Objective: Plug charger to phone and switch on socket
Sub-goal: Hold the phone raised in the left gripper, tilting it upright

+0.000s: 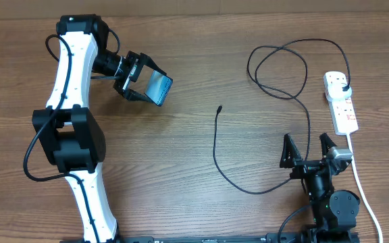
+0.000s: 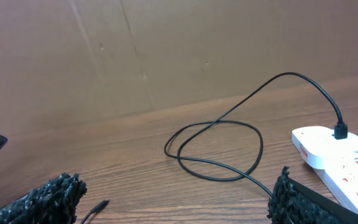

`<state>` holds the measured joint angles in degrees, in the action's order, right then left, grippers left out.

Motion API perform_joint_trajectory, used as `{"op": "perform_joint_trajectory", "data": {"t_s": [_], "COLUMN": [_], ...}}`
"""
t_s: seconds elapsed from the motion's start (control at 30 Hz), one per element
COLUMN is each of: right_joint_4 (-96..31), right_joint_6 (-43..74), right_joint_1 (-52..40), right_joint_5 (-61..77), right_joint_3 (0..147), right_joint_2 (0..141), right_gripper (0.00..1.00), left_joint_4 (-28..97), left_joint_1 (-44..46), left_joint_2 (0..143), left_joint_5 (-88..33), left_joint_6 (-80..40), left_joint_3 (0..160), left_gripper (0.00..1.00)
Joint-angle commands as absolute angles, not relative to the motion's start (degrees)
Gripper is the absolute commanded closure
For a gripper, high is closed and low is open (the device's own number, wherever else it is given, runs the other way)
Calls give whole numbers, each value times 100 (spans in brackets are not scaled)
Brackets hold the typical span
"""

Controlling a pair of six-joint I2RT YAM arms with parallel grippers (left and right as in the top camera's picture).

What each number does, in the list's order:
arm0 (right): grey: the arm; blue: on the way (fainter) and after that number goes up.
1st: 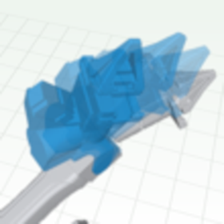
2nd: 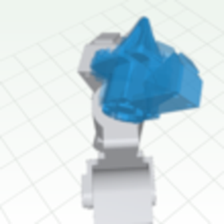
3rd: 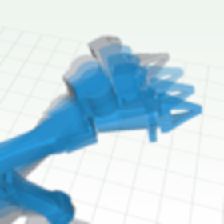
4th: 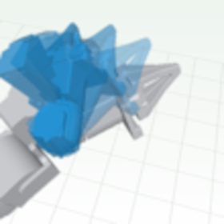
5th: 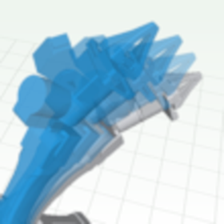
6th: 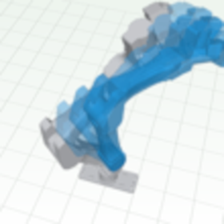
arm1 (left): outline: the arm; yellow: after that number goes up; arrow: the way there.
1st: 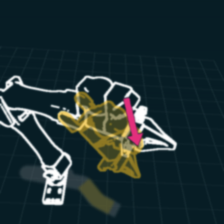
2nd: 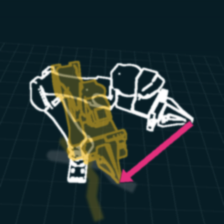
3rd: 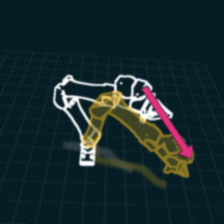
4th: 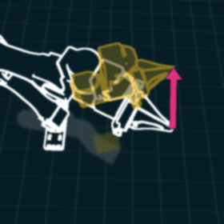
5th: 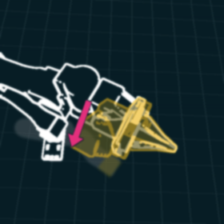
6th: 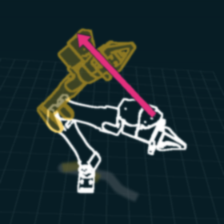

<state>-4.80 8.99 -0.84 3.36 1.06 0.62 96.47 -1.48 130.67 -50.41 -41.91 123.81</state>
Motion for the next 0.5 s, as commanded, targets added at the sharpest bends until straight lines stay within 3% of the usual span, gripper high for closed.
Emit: {"op": "perform_joint_trajectory", "data": {"t_s": [0.0,0.47], "right_joint_4": [-462,-462], "right_joint_6": [915,915], "right_joint_1": [-117,-117], "right_joint_5": [261,261], "right_joint_3": [45,45], "right_joint_2": [16,16], "right_gripper": [0,0], "left_joint_4": [9684,9684], "left_joint_1": [-145,-145], "left_joint_2": [13069,13069], "left_joint_5": [-5304,-5297], "left_joint_6": [-4272,-4285], "left_joint_3": [12551,12551], "left_gripper": [78,78]}}
